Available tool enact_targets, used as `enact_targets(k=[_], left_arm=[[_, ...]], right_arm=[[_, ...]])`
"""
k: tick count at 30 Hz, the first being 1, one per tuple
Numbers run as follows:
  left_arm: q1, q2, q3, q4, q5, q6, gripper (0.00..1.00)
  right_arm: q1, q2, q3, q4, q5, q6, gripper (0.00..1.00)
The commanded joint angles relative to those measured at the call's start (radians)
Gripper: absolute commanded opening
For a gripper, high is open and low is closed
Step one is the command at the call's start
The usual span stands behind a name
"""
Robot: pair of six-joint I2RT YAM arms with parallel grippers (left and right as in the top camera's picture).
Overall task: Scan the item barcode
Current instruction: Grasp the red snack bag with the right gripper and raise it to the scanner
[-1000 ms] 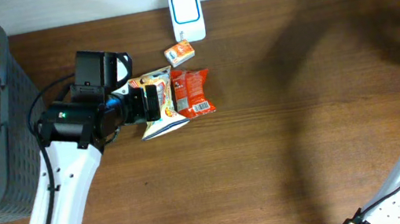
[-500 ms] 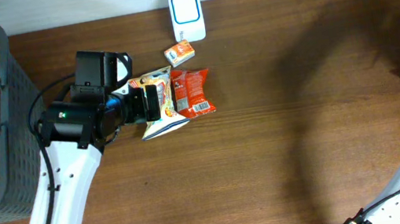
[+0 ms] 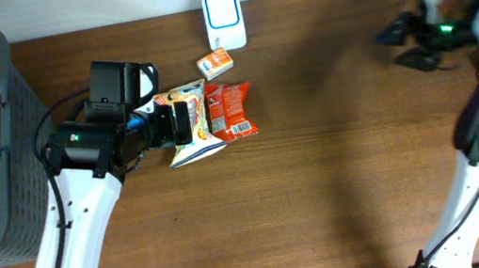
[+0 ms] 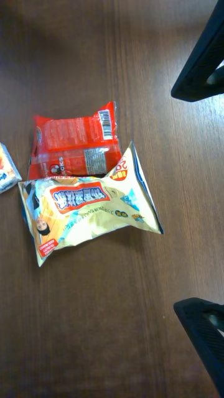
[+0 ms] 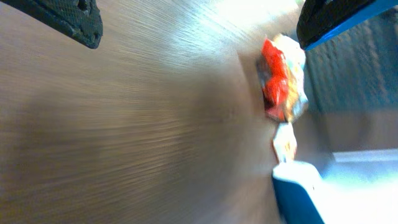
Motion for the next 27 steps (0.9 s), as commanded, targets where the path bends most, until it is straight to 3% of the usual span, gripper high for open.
enact_targets(k=[1, 7, 15, 19, 22, 27], left_arm=[[-0.002, 0.002, 0.006, -0.002, -0.007, 0.006, 0.99], [-0.002, 0.002, 0.006, -0.002, -0.007, 0.006, 0.99], [-0.002, 0.002, 0.006, -0.002, -0.007, 0.006, 0.99], [-0.002, 0.002, 0.006, -0.002, -0.007, 0.006, 0.99], [-0.002, 0.002, 0.006, -0.002, -0.007, 0.006, 0.99], [-0.002, 0.002, 0.006, -0.002, -0.007, 0.006, 0.99]], right_arm=[[0.101, -0.040, -0.002, 0.011, 0.204, 0.021, 0.99], [0.195, -0.039, -0.006, 0.028, 0.484, 0.171, 0.99], [0.373, -0.038, -0.063, -0.060, 0.226, -0.156, 0.99], [0.529, -0.038, -0.111, 0.015, 0.227, -0.171, 0.98], [0.615, -0.037, -0.123, 0.094, 0.227, -0.168, 0.91], [0.685, -0.035, -0.123, 0.240, 0.227, -0.016, 0.91]])
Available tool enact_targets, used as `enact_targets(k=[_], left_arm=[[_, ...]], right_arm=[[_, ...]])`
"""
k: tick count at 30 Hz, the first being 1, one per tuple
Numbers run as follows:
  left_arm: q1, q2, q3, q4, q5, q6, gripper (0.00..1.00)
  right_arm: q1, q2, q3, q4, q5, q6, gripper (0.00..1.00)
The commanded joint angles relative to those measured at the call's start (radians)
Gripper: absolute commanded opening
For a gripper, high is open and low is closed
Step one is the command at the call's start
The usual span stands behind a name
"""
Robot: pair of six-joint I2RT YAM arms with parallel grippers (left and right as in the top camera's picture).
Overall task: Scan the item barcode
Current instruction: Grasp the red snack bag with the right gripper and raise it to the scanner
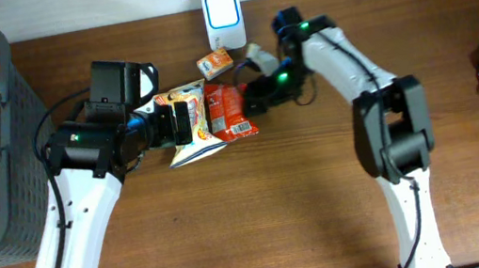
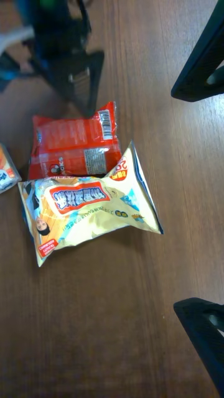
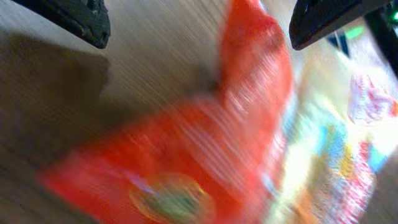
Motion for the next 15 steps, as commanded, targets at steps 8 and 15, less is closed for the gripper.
enact_targets(k=[8, 15], left_arm=[[-0.002, 0.002, 0.006, -0.002, -0.007, 0.006, 0.99], [-0.002, 0.002, 0.006, -0.002, -0.007, 0.006, 0.99]], right_arm=[[0.076, 0.008, -0.003, 0.098, 0.048, 0.169, 0.69], [0.074, 0.007, 0.019, 0.065, 0.173, 0.264, 0.04]])
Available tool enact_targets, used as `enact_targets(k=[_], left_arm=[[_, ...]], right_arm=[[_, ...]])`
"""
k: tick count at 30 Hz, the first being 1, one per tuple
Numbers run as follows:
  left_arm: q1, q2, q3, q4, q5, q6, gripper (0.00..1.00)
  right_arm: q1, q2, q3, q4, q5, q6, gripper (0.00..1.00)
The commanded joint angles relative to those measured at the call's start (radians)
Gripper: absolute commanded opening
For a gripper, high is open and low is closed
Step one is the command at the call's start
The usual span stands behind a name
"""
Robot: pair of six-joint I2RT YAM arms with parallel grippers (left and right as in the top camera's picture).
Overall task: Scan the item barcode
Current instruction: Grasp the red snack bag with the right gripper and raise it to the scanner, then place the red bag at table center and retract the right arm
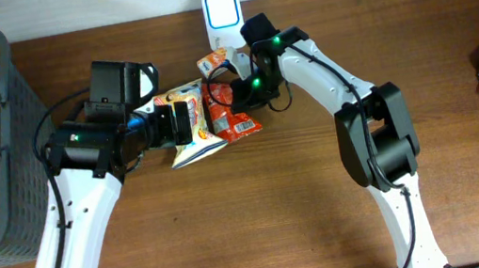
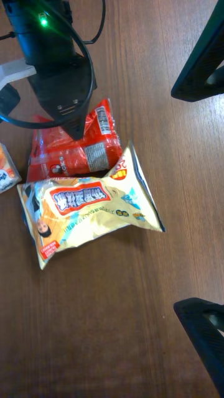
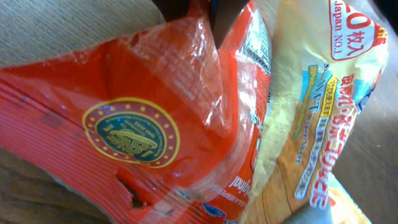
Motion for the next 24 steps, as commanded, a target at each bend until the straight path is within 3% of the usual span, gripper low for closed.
enact_targets(k=[1, 4, 8, 11, 13, 18, 24], left_arm=[[-0.002, 0.002, 0.006, -0.001, -0.007, 0.006, 0.99], [-0.002, 0.002, 0.006, -0.001, -0.007, 0.006, 0.99], [-0.002, 0.002, 0.006, -0.002, -0.007, 0.006, 0.99], [-0.002, 0.002, 0.006, -0.001, -0.007, 0.006, 0.99], [-0.002, 0.002, 0.006, -0.002, -0.007, 0.006, 0.99], [-0.002, 0.002, 0.006, -0.002, -0.007, 0.006, 0.99], [-0.002, 0.002, 0.006, -0.002, -0.007, 0.006, 0.99]], right_arm=[[-0.029, -0.006, 0.029, -0.055, 0.092, 0.045, 0.04], [-0.076, -0.047, 0.096, -0.162, 0.181, 0.045, 0.04], [-0.109, -0.087, 0.208, -0.352, 0.558, 0.047, 0.04], [-0.102, -0.103, 0.236, -0.470, 0.962, 0.212, 0.04], [-0.096, -0.101, 0.234, -0.508, 1.079, 0.291, 0.04], [-0.087, -0.095, 0.178, -0.503, 1.118, 0.437, 0.04], [-0.085, -0.095, -0.028, -0.373, 1.181, 0.489, 0.04]])
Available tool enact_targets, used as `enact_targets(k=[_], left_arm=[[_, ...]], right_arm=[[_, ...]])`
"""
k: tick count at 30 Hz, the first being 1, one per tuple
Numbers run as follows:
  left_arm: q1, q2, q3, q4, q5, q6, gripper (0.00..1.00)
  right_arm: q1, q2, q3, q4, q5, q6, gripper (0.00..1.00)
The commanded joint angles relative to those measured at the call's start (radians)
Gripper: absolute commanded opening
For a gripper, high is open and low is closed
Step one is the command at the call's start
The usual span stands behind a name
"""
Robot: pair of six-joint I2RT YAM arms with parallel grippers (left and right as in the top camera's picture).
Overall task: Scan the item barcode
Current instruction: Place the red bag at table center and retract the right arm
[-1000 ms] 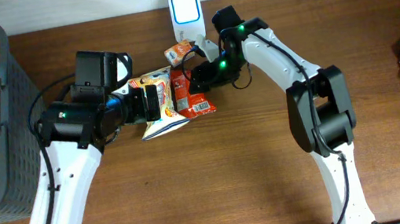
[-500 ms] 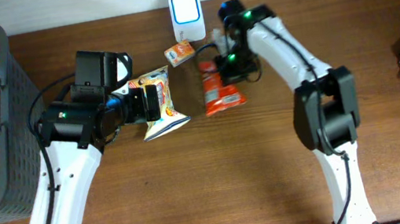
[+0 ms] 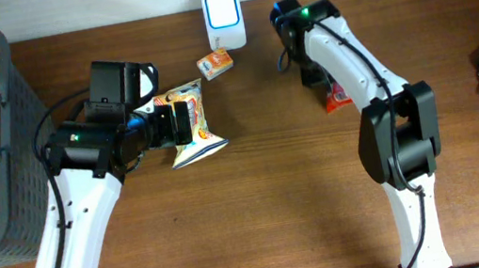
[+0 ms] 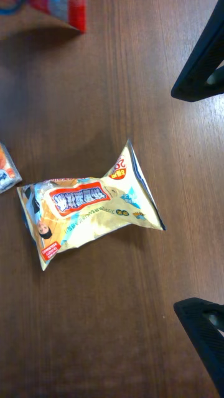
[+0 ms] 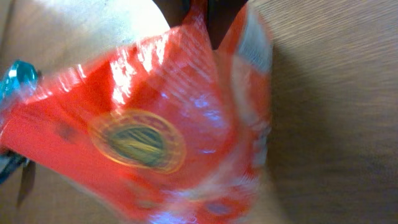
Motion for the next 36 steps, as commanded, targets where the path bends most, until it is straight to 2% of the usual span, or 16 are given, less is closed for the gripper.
enact_targets(k=[1, 8, 10, 12, 14, 15, 18, 20, 22, 28, 31, 36], left_arm=[[-0.002, 0.002, 0.006, -0.001, -0.007, 0.006, 0.99], [-0.002, 0.002, 0.006, -0.002, -0.007, 0.006, 0.99], [-0.002, 0.002, 0.006, -0.001, -0.007, 0.006, 0.99], [-0.002, 0.002, 0.006, -0.001, -0.007, 0.006, 0.99], [-0.002, 0.002, 0.006, -0.002, -0.007, 0.006, 0.99], [-0.002, 0.002, 0.006, -0.001, -0.007, 0.006, 0.99], [-0.002, 0.002, 0.006, -0.001, -0.007, 0.006, 0.99], [-0.002, 0.002, 0.006, -0.001, -0.007, 0.006, 0.99], [-0.002, 0.002, 0.006, -0.001, -0.007, 0.006, 0.99], [-0.002, 0.002, 0.006, -0.001, -0.007, 0.006, 0.99], [-0.002, 0.002, 0.006, -0.001, -0.007, 0.006, 0.99], [-0.002, 0.002, 0.006, -0.001, -0.007, 0.006, 0.99]], right_arm=[[0.010, -0.026, -0.108, 0.014, 0.116, 0.103, 0.04], [0.108, -0.026, -0.135, 0.026, 0.117, 0.111, 0.04], [0.179, -0.026, -0.135, 0.057, 0.117, 0.110, 0.10], [0.228, -0.026, -0.135, 0.077, 0.117, 0.110, 0.25], [0.294, -0.026, -0.135, 0.103, 0.114, 0.106, 0.46], [0.317, -0.026, -0.134, 0.111, 0.114, 0.095, 0.50], [0.380, -0.026, -0.120, 0.102, 0.116, 0.095, 0.79], [0.394, -0.026, -0.097, 0.078, 0.118, 0.096, 0.85], [0.390, -0.027, -0.061, 0.045, 0.117, 0.096, 1.00], [0.244, -0.029, 0.093, -0.085, 0.010, 0.094, 0.99], [0.137, -0.029, 0.108, -0.089, -0.122, -0.020, 0.99], [-0.109, -0.029, 0.108, -0.098, -0.621, -0.284, 0.98]])
